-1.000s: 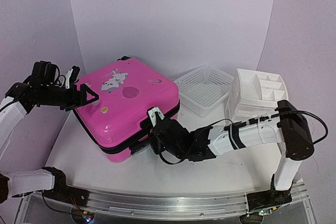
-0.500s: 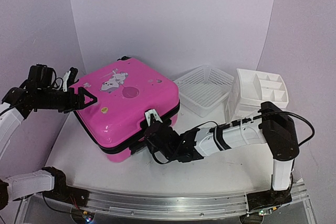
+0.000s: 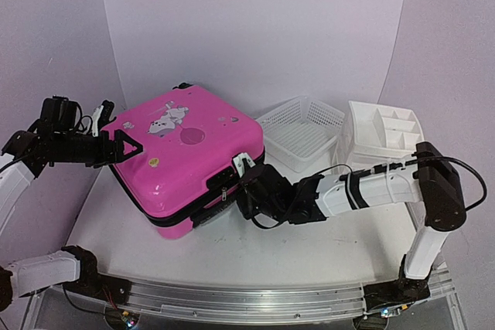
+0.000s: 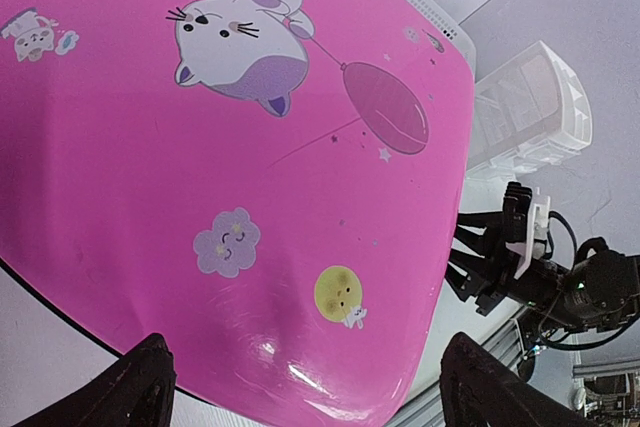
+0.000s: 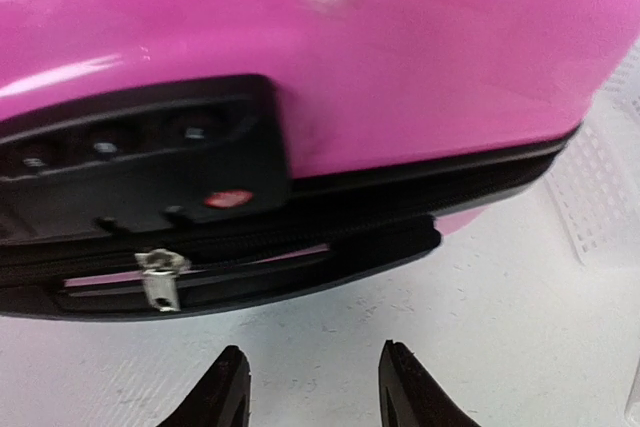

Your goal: Open, take out, and arrange the luggage

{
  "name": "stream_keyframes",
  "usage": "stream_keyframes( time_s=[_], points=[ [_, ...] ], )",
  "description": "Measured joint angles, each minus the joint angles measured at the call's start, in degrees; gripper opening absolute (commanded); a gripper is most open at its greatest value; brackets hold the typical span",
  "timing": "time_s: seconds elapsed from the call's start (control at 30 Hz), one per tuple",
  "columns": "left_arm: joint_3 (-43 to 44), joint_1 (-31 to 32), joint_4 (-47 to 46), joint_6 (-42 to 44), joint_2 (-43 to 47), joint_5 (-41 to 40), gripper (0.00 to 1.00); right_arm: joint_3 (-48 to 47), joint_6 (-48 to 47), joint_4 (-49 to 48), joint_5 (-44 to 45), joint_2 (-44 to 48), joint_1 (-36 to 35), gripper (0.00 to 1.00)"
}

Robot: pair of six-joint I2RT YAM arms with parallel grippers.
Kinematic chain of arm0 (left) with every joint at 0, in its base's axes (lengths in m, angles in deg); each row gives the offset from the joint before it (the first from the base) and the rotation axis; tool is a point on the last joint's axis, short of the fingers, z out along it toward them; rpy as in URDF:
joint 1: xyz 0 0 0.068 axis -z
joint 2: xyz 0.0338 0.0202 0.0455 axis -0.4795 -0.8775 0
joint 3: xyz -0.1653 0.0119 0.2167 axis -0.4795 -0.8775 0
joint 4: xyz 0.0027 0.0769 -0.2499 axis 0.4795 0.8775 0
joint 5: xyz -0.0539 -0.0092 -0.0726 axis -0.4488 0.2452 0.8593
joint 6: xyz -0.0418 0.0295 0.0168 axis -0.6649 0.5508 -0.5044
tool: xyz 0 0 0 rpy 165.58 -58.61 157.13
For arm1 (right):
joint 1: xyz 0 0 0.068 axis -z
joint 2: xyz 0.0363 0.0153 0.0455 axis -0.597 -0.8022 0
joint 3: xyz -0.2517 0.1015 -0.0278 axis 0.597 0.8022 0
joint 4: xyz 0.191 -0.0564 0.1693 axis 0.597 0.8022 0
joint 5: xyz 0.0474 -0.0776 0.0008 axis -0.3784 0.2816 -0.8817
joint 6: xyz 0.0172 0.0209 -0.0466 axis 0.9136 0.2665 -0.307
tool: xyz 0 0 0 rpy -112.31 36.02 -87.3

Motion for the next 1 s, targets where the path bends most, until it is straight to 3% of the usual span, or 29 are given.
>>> stream_keyframes(
  time_s=[0.13,0.23,0.93,1.0],
  points=[
    [0.0,0.0,-0.02,0.0,-0.07,0.0,0.92,0.0,-0.85,-1.75,-3.76,0.13,-1.7,0.52],
    [0.0,0.0,0.0,0.0,-0.04,0.0,0.92,-0.59,-0.13,-2.89,-3.82,-1.14,-3.23,0.48],
    [0.0,0.0,0.0,0.22,0.24,0.04,0.92,-9.49,0.81,-6.49,12.13,-11.23,-5.6,0.4],
    [0.0,0.0,0.0,0.22,0.46,0.07,0.92,-10.23,0.81,-6.12,13.6,-11.85,-5.92,0.36]
  ],
)
